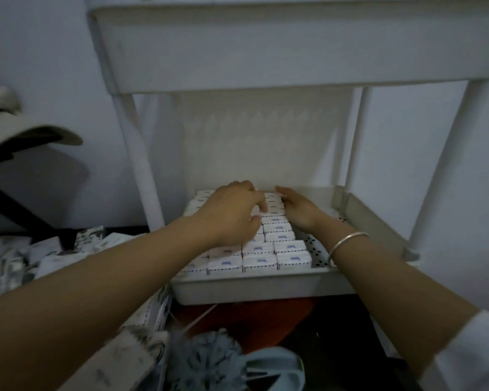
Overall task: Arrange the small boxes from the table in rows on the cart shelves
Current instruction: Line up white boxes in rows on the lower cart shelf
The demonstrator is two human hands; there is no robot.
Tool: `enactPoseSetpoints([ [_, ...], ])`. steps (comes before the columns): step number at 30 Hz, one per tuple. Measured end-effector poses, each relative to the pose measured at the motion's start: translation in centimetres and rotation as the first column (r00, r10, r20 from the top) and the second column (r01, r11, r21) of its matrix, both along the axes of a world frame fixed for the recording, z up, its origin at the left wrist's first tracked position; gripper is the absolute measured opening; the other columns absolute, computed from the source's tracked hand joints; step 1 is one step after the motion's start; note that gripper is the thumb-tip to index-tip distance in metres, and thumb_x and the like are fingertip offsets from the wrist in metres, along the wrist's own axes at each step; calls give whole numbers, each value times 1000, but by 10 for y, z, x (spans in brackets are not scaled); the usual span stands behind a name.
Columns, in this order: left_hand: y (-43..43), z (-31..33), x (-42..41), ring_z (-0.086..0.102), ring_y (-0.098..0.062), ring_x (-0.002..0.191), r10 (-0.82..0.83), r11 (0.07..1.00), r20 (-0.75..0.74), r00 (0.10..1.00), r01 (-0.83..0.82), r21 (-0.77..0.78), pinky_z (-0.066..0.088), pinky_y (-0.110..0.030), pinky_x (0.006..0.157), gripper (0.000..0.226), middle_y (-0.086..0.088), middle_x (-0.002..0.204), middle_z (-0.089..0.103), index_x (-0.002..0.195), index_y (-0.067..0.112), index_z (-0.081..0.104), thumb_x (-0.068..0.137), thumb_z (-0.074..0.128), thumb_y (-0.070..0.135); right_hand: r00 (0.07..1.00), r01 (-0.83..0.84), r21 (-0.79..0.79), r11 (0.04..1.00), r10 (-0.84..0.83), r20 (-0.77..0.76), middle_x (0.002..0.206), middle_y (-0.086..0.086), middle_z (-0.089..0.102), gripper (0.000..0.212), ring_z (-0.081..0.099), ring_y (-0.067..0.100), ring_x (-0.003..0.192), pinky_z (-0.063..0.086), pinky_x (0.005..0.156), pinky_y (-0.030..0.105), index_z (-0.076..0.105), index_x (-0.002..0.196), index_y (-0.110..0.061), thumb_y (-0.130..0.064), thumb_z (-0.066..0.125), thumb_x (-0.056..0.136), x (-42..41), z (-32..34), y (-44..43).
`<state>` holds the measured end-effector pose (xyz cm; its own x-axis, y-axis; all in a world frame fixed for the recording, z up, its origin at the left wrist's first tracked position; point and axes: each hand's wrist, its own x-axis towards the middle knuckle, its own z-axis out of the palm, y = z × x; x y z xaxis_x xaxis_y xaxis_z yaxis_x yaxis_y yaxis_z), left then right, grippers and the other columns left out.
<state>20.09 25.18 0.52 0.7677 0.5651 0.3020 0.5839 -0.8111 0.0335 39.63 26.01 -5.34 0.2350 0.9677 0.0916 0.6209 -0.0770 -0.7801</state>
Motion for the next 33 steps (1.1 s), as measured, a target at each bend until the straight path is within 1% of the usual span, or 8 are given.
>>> enactPoseSetpoints([
  [6, -40, 8, -26, 53, -13, 107, -30, 997, -73, 997, 25, -73, 43, -35, 94, 22, 6, 118, 55, 114, 29, 60, 94, 52, 30, 995, 66, 16, 998, -67, 73, 151, 12, 37, 51, 38, 28, 137, 27, 113, 29, 30, 150, -13, -12, 39, 99, -8, 6, -13],
  [10, -68, 12, -59, 52, -8, 105, -31, 995, -83, 996, 23, -98, 43, -29, 92, 22, 10, 115, 58, 115, 29, 61, 95, 52, 31, 985, 119, 138, 983, -134, 106, 147, 15, 41, 46, 45, 29, 129, 36, 101, 25, 41, 144, -10, -5, 35, 99, -23, 17, -35],
  [15, -108, 13, -113, 53, -2, 102, 10, 989, -55, 998, -19, -149, 45, -27, 92, 18, 18, 109, 60, 109, 32, 63, 93, 55, 30, 937, -62, 350, 935, -67, 343, 148, 6, 39, 44, 33, 22, 138, 19, 108, 21, 49, 136, -17, -7, 49, 93, -71, 34, -86],
  [19, -130, 1, -167, 48, 1, 92, 109, 994, 53, 993, -108, -12, 42, -24, 81, 18, 20, 102, 53, 107, 37, 60, 90, 58, 30, 931, -221, 453, 864, 48, 362, 125, -4, 52, 35, 49, 12, 113, 42, 94, 29, 56, 122, -24, -9, 55, 90, -127, 38, -142],
  [21, -140, -5, -190, 46, 0, 86, 185, 982, 93, 978, -187, 20, 43, -27, 76, 20, 22, 98, 48, 107, 38, 58, 88, 61, 38, 921, -300, 369, 880, 166, 353, 110, -11, 56, 28, 56, 6, 94, 49, 79, 28, 56, 115, -28, -13, 55, 91, -149, 33, -170],
  [25, -155, -17, -208, 51, -4, 84, 281, 958, 118, 952, -286, 25, 47, -30, 74, 31, 20, 93, 54, 105, 35, 60, 84, 57, 56, 805, -480, -19, 877, 448, 388, 106, -11, 64, 17, 59, 7, 91, 51, 81, 31, 63, 111, -26, -31, 53, 97, -173, 18, -199],
  [29, -163, -21, -209, 52, -5, 88, 297, 951, 170, 940, -307, 35, 45, -30, 77, 42, 22, 92, 60, 110, 33, 63, 80, 54, 63, 745, -474, -207, 856, 515, 423, 106, 1, 60, 43, 57, 16, 96, 48, 87, 40, 64, 108, -19, -53, 39, 97, -175, -1, -208],
  [33, -166, -27, -211, 53, -12, 104, 338, 938, 48, 940, -341, 61, 41, -33, 90, 58, 14, 115, 64, 122, 33, 61, 77, 59, 68, 669, -550, -272, 790, 611, 422, 124, -7, 50, 61, 44, 11, 115, 42, 98, 37, 57, 125, -38, -75, 51, 77, -167, -8, -219],
])
